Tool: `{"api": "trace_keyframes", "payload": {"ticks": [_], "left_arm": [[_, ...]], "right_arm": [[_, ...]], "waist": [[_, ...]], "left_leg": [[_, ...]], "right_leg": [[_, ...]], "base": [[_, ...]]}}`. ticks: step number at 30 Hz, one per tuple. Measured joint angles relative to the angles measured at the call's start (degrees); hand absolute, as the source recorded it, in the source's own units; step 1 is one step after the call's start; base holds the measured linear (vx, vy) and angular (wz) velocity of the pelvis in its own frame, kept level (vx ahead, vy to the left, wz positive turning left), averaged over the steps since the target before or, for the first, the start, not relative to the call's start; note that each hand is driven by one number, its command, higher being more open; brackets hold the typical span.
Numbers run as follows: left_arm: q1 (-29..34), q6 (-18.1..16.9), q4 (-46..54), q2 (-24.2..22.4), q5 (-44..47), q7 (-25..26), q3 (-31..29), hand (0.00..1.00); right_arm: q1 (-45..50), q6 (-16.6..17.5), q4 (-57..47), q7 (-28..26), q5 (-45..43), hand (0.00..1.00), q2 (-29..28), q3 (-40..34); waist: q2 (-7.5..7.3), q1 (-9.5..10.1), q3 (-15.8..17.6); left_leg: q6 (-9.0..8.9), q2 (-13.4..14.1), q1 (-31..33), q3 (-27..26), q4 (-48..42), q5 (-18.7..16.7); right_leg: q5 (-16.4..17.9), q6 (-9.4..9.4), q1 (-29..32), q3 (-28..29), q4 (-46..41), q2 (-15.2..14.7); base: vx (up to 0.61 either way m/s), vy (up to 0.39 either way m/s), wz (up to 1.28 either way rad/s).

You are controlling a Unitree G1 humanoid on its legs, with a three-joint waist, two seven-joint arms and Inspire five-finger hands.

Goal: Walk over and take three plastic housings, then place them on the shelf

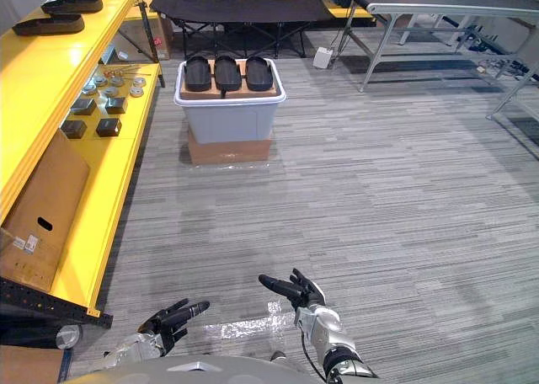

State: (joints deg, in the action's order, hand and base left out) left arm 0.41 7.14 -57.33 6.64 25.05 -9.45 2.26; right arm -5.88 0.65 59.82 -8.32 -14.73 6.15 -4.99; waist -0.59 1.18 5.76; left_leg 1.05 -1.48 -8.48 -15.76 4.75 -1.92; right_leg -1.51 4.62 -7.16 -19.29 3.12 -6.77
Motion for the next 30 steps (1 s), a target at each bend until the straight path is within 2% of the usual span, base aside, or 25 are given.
{"api": "trace_keyframes", "payload": {"ticks": [4, 10, 16, 19, 20, 22, 25, 30], "left_arm": [[-1.01, -0.22, 0.52, 0.01, 2.72, -0.45, 2.17, 1.00], [-1.02, -0.78, 1.89, 0.02, 4.83, 0.26, 2.52, 1.00], [1.01, -1.01, 4.00, -0.27, 9.48, 2.17, 2.29, 1.00], [3.31, -2.23, 3.80, -1.28, 10.23, 2.82, -0.52, 1.00], [3.93, -3.23, 3.64, -1.26, 10.33, 2.24, -1.42, 1.00], [6.07, -5.79, 3.00, -1.26, 10.40, 0.48, -3.26, 1.00], [6.98, -7.52, 1.60, -1.26, 10.34, 0.50, -4.65, 1.00], [7.87, -8.79, 1.53, -1.37, 10.36, -1.09, -5.44, 1.00]], "right_arm": [[-0.02, 0.00, -0.01, 0.16, -0.27, 1.00, 0.63, 0.88], [-0.12, 0.24, -0.02, 0.55, -0.43, 1.00, 0.17, 1.27], [2.41, 1.06, -0.66, 4.38, -6.95, 1.00, 0.15, 0.87], [5.72, 1.12, -1.54, 6.76, -8.05, 1.00, -0.45, -3.05], [6.70, 1.50, -1.53, 6.96, -8.19, 1.00, -0.53, -4.22], [9.45, 4.45, -1.53, 7.07, -8.01, 1.00, -0.68, -6.39], [10.88, 7.05, -1.56, 7.02, -8.09, 1.00, -0.79, -7.05], [11.48, 8.56, -1.88, 3.94, -7.99, 1.00, -1.99, -7.90]], "waist": [[0.04, -0.51, 0.10], [-0.02, -0.35, 0.20], [0.16, -0.34, 0.27], [0.37, -0.38, 0.14], [0.45, -0.36, 0.10], [0.76, -0.44, -0.11], [0.68, -0.80, -0.10], [0.29, -1.04, -0.10]], "left_leg": [[0.05, -0.22, -0.18, 1.75, -0.30, 0.02], [0.29, -0.12, -0.12, 1.07, -2.23, -0.88], [0.48, -0.07, -0.04, -0.12, -2.58, -1.10], [0.65, -0.06, -0.04, 0.06, -2.36, -0.98], [0.82, -0.06, -0.05, 0.05, -2.31, -0.87], [1.07, -0.08, -0.13, 0.05, -2.11, -0.72], [1.22, -0.14, -0.33, 0.27, -1.50, -0.45], [1.22, -0.34, -1.10, 0.47, -0.96, -0.45]], "right_leg": [[0.00, 0.00, -0.98, -1.26, -0.23, -0.02], [0.00, -0.02, -0.83, 0.15, -1.31, -0.27], [0.16, -0.17, 0.18, 1.64, -1.76, -0.29], [0.21, -0.23, 0.15, 1.46, -1.51, -0.23], [0.18, -0.20, 0.09, 1.47, -1.32, -0.18], [0.12, -0.14, -0.05, 1.46, -0.92, -0.10], [0.04, -0.05, -0.12, 1.21, -0.79, -0.04], [-0.03, 0.06, -1.06, 0.98, -0.19, -0.04]], "base": [[-0.01, -0.016, 0.19], [-0.06, 0.001, -0.07], [-0.10, 0.008, -0.11], [-0.03, 0.000, 0.03], [0.00, 0.000, 0.00], [0.00, 0.000, 0.00], [0.01, -0.002, 0.03], [0.00, -0.001, 0.03]]}}
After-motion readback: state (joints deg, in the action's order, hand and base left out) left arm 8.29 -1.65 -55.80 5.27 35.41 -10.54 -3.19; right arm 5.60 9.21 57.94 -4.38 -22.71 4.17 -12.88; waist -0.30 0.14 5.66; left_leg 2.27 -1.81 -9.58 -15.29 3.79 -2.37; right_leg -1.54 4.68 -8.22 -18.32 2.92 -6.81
